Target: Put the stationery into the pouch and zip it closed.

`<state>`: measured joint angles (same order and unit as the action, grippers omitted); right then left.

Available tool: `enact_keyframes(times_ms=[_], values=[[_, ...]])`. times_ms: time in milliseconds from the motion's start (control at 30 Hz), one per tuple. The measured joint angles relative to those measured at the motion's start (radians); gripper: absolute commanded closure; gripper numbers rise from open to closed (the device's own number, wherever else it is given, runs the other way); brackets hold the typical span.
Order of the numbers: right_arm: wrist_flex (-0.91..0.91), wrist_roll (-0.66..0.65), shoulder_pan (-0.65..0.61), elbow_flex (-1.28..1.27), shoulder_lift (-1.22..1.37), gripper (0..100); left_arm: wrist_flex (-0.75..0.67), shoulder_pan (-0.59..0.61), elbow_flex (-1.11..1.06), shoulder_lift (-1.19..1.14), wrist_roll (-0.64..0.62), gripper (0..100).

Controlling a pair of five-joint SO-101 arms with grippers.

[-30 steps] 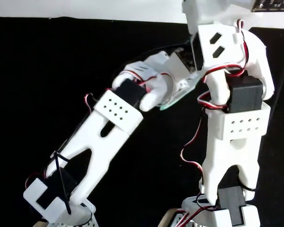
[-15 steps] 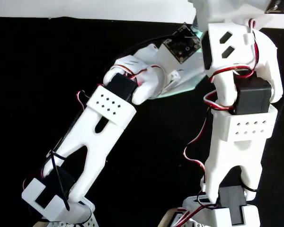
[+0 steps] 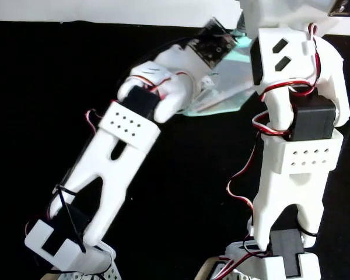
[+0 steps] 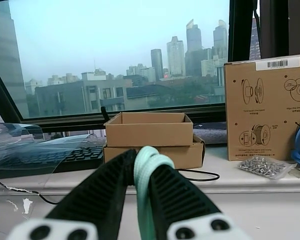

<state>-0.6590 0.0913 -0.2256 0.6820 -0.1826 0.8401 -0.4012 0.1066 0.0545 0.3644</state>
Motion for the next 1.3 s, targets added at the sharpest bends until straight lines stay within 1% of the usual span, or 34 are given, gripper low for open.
enact_keyframes(times_ms=[100, 333, 533, 700, 767, 933, 1067, 1167, 1300], values=[[0.000, 0.000, 0.000, 0.000, 0.000, 99.2, 0.000, 0.025, 0.012, 0.000, 0.000, 80], [0.000, 0.000, 0.000, 0.000, 0.000, 99.2, 0.000, 0.017, 0.038, 0.000, 0.000, 80], [0.000, 0.000, 0.000, 0.000, 0.000, 99.2, 0.000, -0.049, 0.077, -0.006, 0.000, 80], [0.000, 0.000, 0.000, 0.000, 0.000, 99.2, 0.000, -0.084, 0.084, -0.084, 0.000, 80], [0.000, 0.000, 0.000, 0.000, 0.000, 99.2, 0.000, -0.087, 0.084, -0.098, 0.000, 83], [0.000, 0.000, 0.015, 0.000, 0.000, 99.2, 0.000, -0.089, 0.084, -0.100, 0.000, 100], [0.000, 0.000, 0.049, 0.000, 0.000, 99.2, 0.002, -0.091, 0.084, -0.101, -0.002, 99], [0.000, 0.000, 0.100, 0.000, 0.002, 99.2, 0.058, -0.078, 0.084, -0.081, 0.000, 99], [0.000, 0.000, 0.189, -0.038, 0.002, 99.2, 0.184, -0.048, 0.084, -0.021, 0.000, 99]])
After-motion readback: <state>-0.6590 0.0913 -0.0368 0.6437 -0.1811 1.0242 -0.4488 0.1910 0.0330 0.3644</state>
